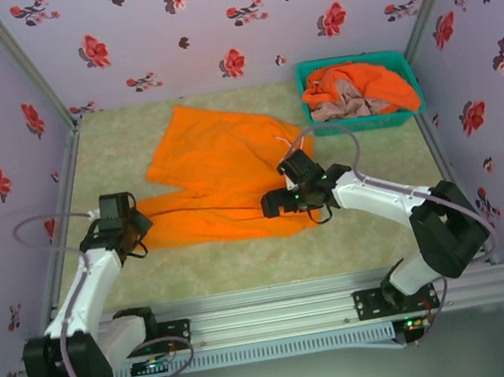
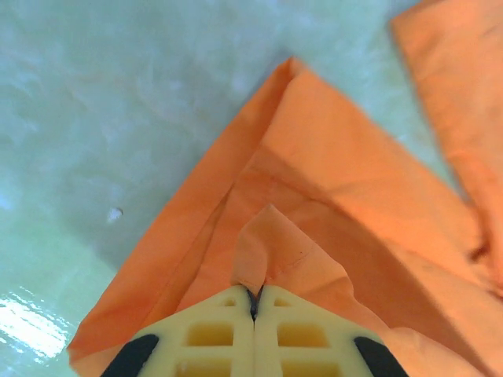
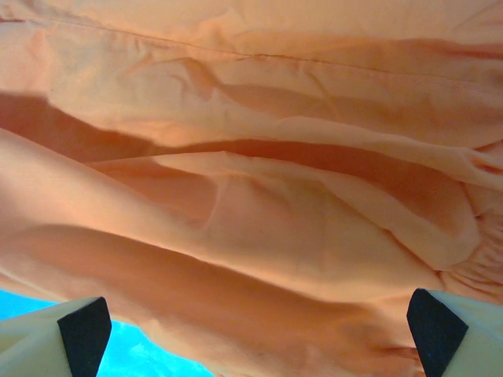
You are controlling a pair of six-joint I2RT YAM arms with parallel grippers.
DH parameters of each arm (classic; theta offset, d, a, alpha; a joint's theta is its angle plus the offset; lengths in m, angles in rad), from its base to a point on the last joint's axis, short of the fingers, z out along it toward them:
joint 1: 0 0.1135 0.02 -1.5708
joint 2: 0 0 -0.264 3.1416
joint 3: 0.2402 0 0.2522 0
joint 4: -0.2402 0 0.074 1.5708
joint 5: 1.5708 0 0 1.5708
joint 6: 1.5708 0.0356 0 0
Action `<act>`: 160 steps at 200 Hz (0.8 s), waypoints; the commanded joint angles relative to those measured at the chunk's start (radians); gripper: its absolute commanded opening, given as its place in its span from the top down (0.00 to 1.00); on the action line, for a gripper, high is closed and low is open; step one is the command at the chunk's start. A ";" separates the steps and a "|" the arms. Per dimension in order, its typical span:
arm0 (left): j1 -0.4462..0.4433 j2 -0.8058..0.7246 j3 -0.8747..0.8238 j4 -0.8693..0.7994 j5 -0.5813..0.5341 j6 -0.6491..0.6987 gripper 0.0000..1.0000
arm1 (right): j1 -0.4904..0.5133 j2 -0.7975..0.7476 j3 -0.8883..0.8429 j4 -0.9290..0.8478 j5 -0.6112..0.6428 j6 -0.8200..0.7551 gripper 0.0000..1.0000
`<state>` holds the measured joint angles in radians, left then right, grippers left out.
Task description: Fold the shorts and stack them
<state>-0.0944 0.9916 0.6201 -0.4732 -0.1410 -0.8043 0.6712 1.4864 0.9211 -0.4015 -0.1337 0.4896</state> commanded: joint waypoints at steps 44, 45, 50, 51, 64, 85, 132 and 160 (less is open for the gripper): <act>-0.030 -0.341 -0.026 -0.262 -0.016 -0.059 0.98 | 0.005 -0.045 -0.038 -0.049 -0.122 -0.065 0.05; -0.031 -0.347 -0.028 -0.264 -0.016 -0.061 0.98 | 0.007 -0.046 -0.038 -0.050 -0.125 -0.066 0.06; -0.034 -0.377 -0.038 -0.271 -0.011 -0.073 0.98 | 0.019 -0.044 -0.044 -0.057 -0.133 -0.075 0.06; -0.035 -0.384 -0.040 -0.273 -0.010 -0.075 0.98 | 0.022 -0.044 -0.045 -0.058 -0.135 -0.077 0.06; -0.040 -0.455 -0.058 -0.292 0.001 -0.096 0.96 | 0.071 -0.038 -0.051 -0.079 -0.124 -0.099 0.08; -0.042 -0.557 -0.069 -0.286 0.004 -0.085 0.87 | 0.142 -0.004 -0.054 -0.108 -0.072 -0.105 0.13; -0.042 -0.681 0.008 -0.118 -0.021 0.058 0.37 | 0.189 0.094 -0.094 -0.168 -0.060 -0.113 0.25; -0.042 -0.597 0.075 -0.041 -0.023 0.108 0.18 | 0.207 0.098 -0.122 -0.233 -0.054 -0.134 0.29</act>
<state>-0.1310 0.3367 0.6228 -0.6338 -0.1471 -0.7708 0.8577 1.5703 0.8352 -0.5102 -0.2058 0.3828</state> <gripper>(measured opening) 0.764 0.726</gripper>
